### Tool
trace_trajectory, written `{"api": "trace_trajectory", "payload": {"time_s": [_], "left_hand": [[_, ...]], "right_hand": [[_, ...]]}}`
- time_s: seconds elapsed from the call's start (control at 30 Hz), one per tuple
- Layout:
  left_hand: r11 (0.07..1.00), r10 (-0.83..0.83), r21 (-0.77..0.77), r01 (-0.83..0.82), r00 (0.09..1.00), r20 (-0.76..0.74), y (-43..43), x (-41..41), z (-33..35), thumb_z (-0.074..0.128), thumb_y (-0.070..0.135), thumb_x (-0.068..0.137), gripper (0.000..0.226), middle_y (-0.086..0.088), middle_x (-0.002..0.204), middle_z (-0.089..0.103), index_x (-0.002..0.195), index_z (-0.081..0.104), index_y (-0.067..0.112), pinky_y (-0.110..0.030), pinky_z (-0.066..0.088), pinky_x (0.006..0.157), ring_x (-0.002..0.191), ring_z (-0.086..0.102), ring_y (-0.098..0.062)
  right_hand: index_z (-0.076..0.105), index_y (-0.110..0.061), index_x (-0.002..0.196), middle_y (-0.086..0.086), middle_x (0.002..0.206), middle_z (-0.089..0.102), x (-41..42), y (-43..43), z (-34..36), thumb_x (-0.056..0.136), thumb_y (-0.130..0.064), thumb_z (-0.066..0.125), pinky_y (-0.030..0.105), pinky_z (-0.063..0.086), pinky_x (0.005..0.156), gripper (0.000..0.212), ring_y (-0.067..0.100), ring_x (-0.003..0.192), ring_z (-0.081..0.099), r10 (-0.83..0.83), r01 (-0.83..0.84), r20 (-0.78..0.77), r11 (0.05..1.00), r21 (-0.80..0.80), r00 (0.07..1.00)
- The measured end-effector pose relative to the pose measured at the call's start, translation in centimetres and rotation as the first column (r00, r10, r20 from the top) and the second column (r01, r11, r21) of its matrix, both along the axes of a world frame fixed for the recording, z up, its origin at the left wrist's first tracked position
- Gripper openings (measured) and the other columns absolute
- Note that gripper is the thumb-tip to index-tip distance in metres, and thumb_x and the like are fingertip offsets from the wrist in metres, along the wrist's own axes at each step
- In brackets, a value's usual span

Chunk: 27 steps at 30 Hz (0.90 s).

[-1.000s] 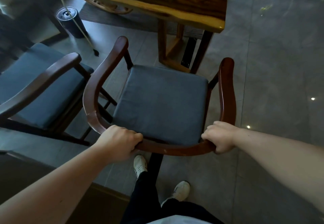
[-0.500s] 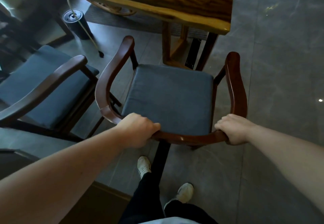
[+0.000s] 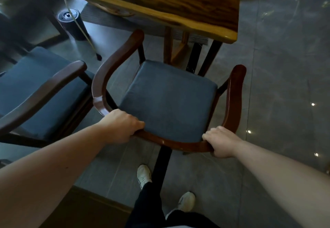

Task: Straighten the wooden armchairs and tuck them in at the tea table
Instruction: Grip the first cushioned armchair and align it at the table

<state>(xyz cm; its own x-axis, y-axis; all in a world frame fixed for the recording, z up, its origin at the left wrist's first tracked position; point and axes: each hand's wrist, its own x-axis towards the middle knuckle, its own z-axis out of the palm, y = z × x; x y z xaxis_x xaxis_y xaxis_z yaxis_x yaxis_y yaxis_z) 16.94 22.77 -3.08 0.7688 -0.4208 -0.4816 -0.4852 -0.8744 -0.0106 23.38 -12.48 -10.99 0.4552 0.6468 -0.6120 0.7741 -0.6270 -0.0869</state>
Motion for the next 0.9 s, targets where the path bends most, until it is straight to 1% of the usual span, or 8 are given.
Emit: {"api": "trace_trajectory", "payload": {"time_s": [0.13,0.3,0.43,0.5,0.57,0.63,0.73,0.9], "left_hand": [[0.999,0.035,-0.030,-0.035,0.999,0.009,-0.3,-0.4,-0.3,0.053,0.037,0.084,0.027,0.011,0.094,0.061,0.110,0.051,0.037,-0.035,0.051,0.067,0.086,0.061,-0.015],[0.992,0.096,-0.088,-0.093,0.995,0.035,-3.6,-1.3,0.5,0.050,0.041,0.079,0.032,0.009,0.098,0.061,0.110,0.053,0.033,-0.033,0.049,0.069,0.089,0.061,-0.018],[0.983,0.172,-0.059,-0.172,0.985,-0.006,-8.4,-1.8,-0.4,0.051,0.033,0.085,0.023,0.007,0.093,0.063,0.108,0.055,0.031,-0.034,0.051,0.069,0.084,0.063,-0.021],[0.972,0.233,-0.033,-0.232,0.972,0.015,-8.8,-1.9,-0.6,0.052,0.033,0.082,0.022,0.007,0.089,0.065,0.104,0.059,0.031,-0.034,0.052,0.073,0.084,0.064,-0.020],[0.966,0.258,-0.027,-0.258,0.965,0.037,-9.1,-2.0,-0.6,0.050,0.039,0.081,0.027,0.008,0.092,0.067,0.105,0.060,0.031,-0.033,0.051,0.077,0.088,0.064,-0.019],[0.963,0.268,-0.028,-0.267,0.961,0.061,-10.4,-1.5,-0.5,0.048,0.043,0.082,0.028,0.008,0.095,0.067,0.106,0.059,0.032,-0.030,0.048,0.075,0.091,0.064,-0.019],[0.965,0.263,-0.030,-0.261,0.960,0.096,-12.9,-0.2,-0.5,0.047,0.041,0.083,0.027,0.007,0.095,0.067,0.105,0.059,0.031,-0.030,0.043,0.070,0.092,0.064,-0.020],[0.954,0.299,-0.079,-0.291,0.947,0.119,-13.4,1.0,-1.2,0.046,0.048,0.083,0.029,0.007,0.094,0.068,0.101,0.060,0.030,-0.031,0.048,0.072,0.090,0.064,-0.020]], "right_hand": [[0.055,-0.026,0.103,-0.002,0.102,0.058,0.9,-0.6,0.4,0.072,-0.033,0.064,0.038,0.043,0.089,0.033,0.021,0.100,0.054,0.042,-0.046,-0.081,0.998,-0.038,0.996],[0.056,-0.023,0.111,0.002,0.106,0.060,3.6,-1.5,0.8,0.072,-0.044,0.067,0.039,0.045,0.090,0.045,0.024,0.100,0.057,0.204,-0.213,-0.092,0.972,-0.102,0.975],[0.060,-0.024,0.101,-0.002,0.092,0.069,6.0,-1.3,0.8,0.070,-0.059,0.063,0.037,0.051,0.078,0.047,0.023,0.087,0.065,0.392,-0.403,-0.117,0.911,-0.092,0.913],[0.062,-0.024,0.109,-0.004,0.092,0.069,6.8,-1.0,0.7,0.071,-0.060,0.062,0.037,0.054,0.074,0.053,0.022,0.086,0.066,0.454,-0.471,-0.160,0.877,-0.094,0.876],[0.062,-0.025,0.116,-0.004,0.095,0.070,7.4,-1.3,0.6,0.072,-0.060,0.061,0.036,0.054,0.073,0.056,0.021,0.088,0.066,0.469,-0.490,-0.177,0.866,-0.102,0.865],[0.061,-0.029,0.117,-0.006,0.098,0.070,8.5,-2.4,0.6,0.070,-0.060,0.061,0.036,0.055,0.074,0.057,0.021,0.091,0.066,0.462,-0.484,-0.174,0.867,-0.120,0.870],[0.061,-0.032,0.116,-0.008,0.096,0.070,10.5,-4.1,0.6,0.066,-0.060,0.062,0.038,0.056,0.076,0.057,0.019,0.092,0.066,0.445,-0.466,-0.151,0.871,-0.158,0.883],[0.058,-0.026,0.108,-0.004,0.090,0.066,12.4,-4.5,0.8,0.069,-0.055,0.067,0.037,0.055,0.072,0.050,0.021,0.085,0.064,0.425,-0.441,-0.122,0.879,-0.181,0.897]]}}
